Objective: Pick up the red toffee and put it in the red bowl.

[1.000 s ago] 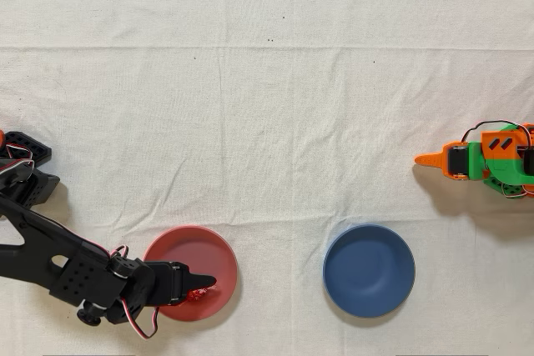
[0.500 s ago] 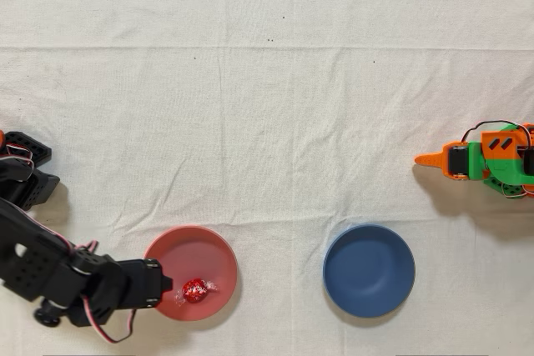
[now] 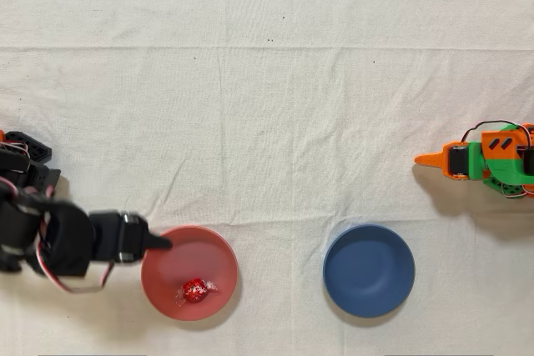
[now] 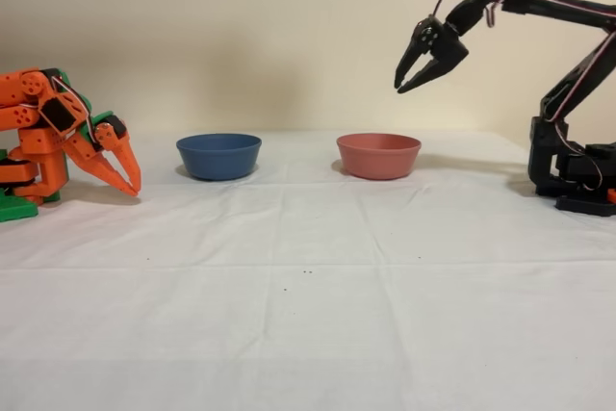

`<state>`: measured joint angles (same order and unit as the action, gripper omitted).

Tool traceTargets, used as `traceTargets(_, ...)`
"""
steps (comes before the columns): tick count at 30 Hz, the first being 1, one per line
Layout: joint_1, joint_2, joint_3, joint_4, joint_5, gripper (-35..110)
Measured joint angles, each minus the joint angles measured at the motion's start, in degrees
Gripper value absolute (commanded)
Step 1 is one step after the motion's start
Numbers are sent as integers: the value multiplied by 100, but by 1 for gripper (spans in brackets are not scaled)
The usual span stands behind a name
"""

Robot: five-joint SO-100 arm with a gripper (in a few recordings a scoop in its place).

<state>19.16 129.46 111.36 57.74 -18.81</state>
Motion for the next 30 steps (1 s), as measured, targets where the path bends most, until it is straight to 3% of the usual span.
traceTargets(12, -1151, 2663, 2487, -1573, 1178, 1)
traceTargets(24, -1608, 4456, 4474, -1793, 1907, 9)
traceTargets(30, -1714, 5212, 5326, -1494, 1898, 1)
